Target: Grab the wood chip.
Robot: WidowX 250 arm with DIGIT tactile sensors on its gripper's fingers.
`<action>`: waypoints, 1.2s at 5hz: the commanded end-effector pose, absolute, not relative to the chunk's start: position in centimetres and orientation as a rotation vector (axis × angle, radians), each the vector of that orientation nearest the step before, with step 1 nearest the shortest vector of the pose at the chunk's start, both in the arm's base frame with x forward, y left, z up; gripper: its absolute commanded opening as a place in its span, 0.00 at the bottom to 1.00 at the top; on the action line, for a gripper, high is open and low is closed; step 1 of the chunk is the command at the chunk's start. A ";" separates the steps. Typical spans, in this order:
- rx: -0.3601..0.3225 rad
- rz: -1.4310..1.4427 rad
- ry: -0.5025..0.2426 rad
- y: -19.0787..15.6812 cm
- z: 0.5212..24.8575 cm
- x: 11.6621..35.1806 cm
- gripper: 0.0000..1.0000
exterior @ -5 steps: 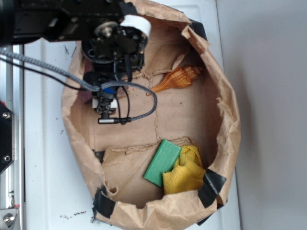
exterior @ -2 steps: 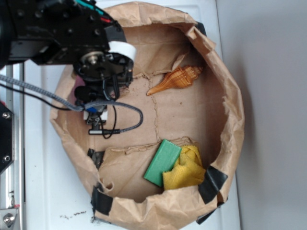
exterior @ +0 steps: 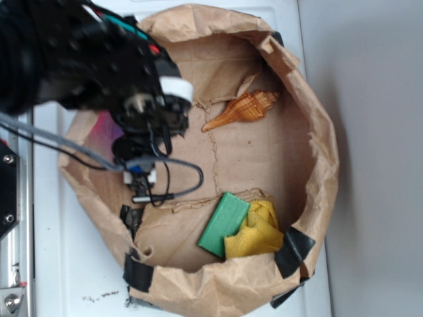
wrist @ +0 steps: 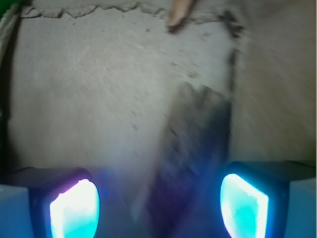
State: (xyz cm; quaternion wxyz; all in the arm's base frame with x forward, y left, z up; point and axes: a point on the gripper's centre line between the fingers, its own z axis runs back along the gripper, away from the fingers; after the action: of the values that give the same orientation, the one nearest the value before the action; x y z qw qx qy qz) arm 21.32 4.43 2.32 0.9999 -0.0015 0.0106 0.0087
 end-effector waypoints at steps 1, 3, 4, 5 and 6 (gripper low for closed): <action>0.049 0.034 -0.002 4.5 1.0 22.6 0.00; 0.031 0.063 -0.014 5.4 2.0 23.5 0.00; 0.034 0.061 -0.022 5.5 2.2 23.4 0.00; -0.020 0.057 -0.047 5.8 4.7 23.1 0.00; -0.120 0.066 -0.067 5.6 9.4 22.9 0.00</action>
State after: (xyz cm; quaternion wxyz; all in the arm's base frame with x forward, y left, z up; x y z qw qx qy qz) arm 22.34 5.08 8.05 0.9974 -0.0628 -0.0065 0.0355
